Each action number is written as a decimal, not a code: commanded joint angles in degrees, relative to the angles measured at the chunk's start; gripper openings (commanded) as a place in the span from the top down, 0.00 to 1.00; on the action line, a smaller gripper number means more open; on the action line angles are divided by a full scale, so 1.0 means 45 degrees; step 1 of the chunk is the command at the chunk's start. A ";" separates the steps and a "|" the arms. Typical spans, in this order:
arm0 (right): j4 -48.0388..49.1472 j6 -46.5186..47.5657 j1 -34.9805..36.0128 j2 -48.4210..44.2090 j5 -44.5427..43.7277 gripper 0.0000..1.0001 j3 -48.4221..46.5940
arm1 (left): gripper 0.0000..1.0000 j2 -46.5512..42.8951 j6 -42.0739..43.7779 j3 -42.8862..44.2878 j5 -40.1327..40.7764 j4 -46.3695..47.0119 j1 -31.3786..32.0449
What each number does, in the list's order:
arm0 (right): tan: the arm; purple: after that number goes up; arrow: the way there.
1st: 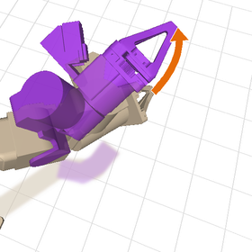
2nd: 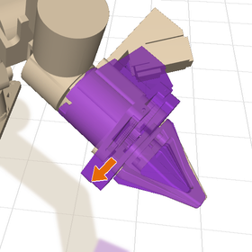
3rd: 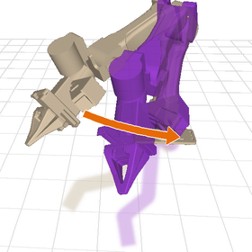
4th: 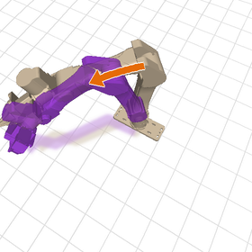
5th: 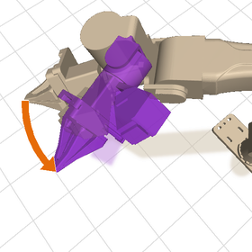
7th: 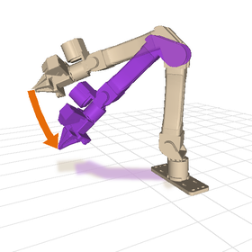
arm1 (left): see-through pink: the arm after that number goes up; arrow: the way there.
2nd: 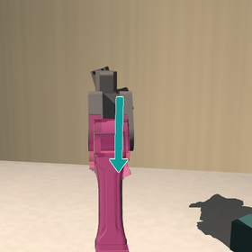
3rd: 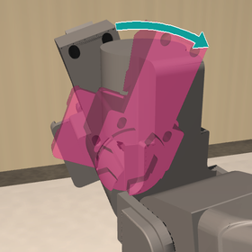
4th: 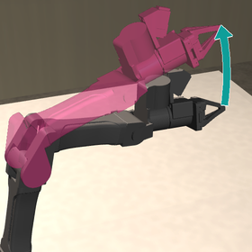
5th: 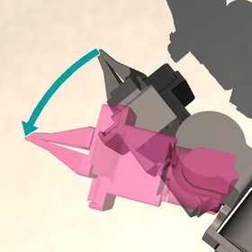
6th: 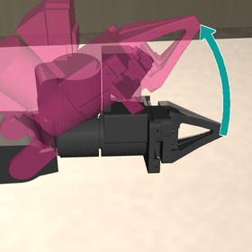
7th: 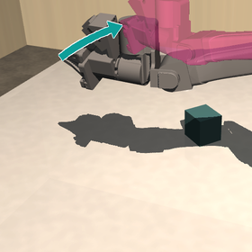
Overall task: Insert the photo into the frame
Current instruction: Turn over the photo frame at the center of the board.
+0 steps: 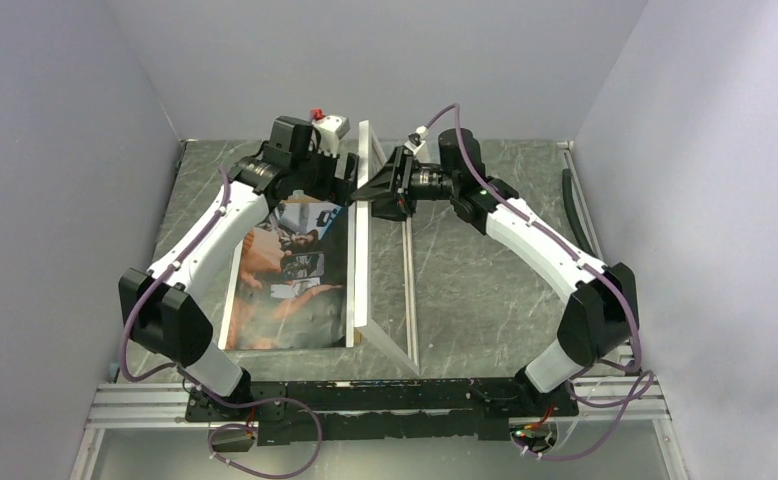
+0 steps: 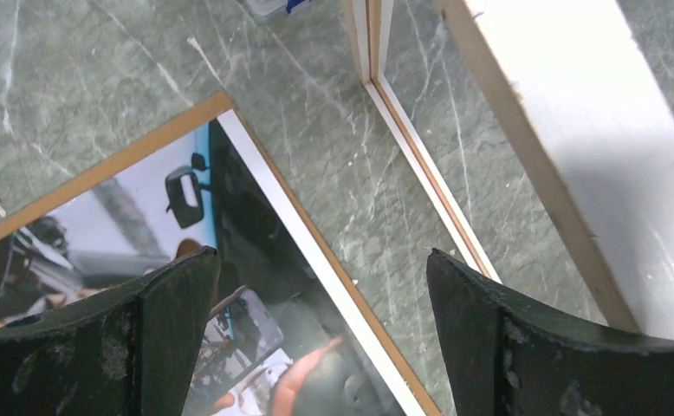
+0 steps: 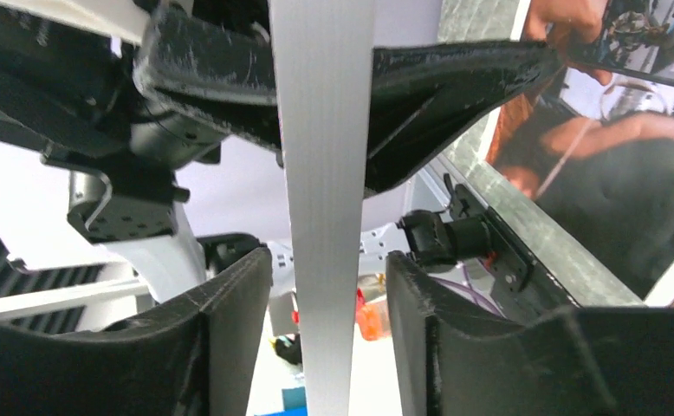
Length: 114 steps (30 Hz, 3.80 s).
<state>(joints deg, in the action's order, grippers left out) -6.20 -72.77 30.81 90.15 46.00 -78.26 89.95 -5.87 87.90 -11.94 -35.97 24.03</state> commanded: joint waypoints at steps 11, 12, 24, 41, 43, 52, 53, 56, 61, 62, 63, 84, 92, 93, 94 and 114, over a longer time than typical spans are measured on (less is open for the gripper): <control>-0.8427 0.5775 -0.1182 -0.1716 -0.1119 0.08 -0.2765 | 0.05 0.1248 0.0300 0.2068 0.1828 0.0674 0.1963; -0.8979 0.6144 -0.1170 -0.1703 -0.1347 0.07 -0.3100 | 0.05 0.1391 0.0349 0.2225 0.1867 0.0698 0.2106; -1.4263 0.8898 -0.1218 -0.1701 -0.5243 0.25 -0.5537 | 0.05 0.2918 0.0338 0.3869 0.2056 0.0050 0.2833; -1.7413 1.0327 -0.1527 -0.2446 -1.1260 0.69 -0.5442 | 0.05 0.1485 0.0346 0.1286 0.2615 -0.0021 0.1698; -1.7427 1.0148 -0.1660 -0.2518 -1.1454 0.63 -0.5092 | 0.05 0.1310 0.0407 0.0912 0.2615 0.0048 0.1607; -1.6613 0.9558 -0.2131 -0.3193 -1.2343 0.56 -0.3279 | 0.05 0.0609 0.0576 -0.0466 0.2615 0.0115 0.1306; -1.6458 0.9532 -0.2194 -0.3299 -1.2281 0.58 -0.3032 | 0.05 0.0566 0.0598 -0.0594 0.2615 0.0150 0.1277; -1.6007 0.9394 -0.2310 -0.3547 -1.2278 0.61 -0.2212 | 0.05 0.0538 0.0622 -0.0888 0.2615 0.0163 0.1182; -1.5189 0.9256 -0.2329 -0.3719 -1.2274 0.63 -0.0830 | 0.05 0.0444 0.0755 -0.1322 0.2615 0.0168 0.1111; -1.5049 0.9226 -0.2334 -0.3780 -1.2378 0.64 -0.0629 | 0.05 0.0424 0.0818 -0.1404 0.2615 0.0154 0.1091; -1.4814 0.9237 -0.2325 -0.3868 -1.2452 0.65 -0.0418 | 0.05 0.0393 0.0889 -0.1493 0.2615 0.0128 0.1076; -1.2757 1.0087 -0.2535 -0.3521 -1.3078 0.70 0.1838 | 0.06 0.0971 0.3023 -0.4023 0.3286 0.2087 0.1052; -1.1657 0.9922 -0.2794 -0.3318 -1.2611 0.67 0.3267 | 0.07 0.2064 0.3131 -0.4034 0.3470 0.2590 0.1676; -1.1532 0.9885 -0.2795 -0.3288 -1.2730 0.67 0.3479 | 0.07 0.2069 0.3254 -0.4126 0.3545 0.2761 0.1779; -1.1411 0.9849 -0.2817 -0.3257 -1.2867 0.67 0.3662 | 0.07 0.2087 0.3374 -0.4199 0.3584 0.2873 0.1846; -0.9756 0.8495 -0.2870 -0.0271 -1.5386 0.70 0.3820 | 0.08 0.2763 0.5060 -0.5367 0.4702 0.4222 0.2319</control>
<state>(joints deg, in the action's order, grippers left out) -53.58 -31.97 18.24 85.91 -18.83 -58.17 103.02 15.33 64.84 8.86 -19.40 33.54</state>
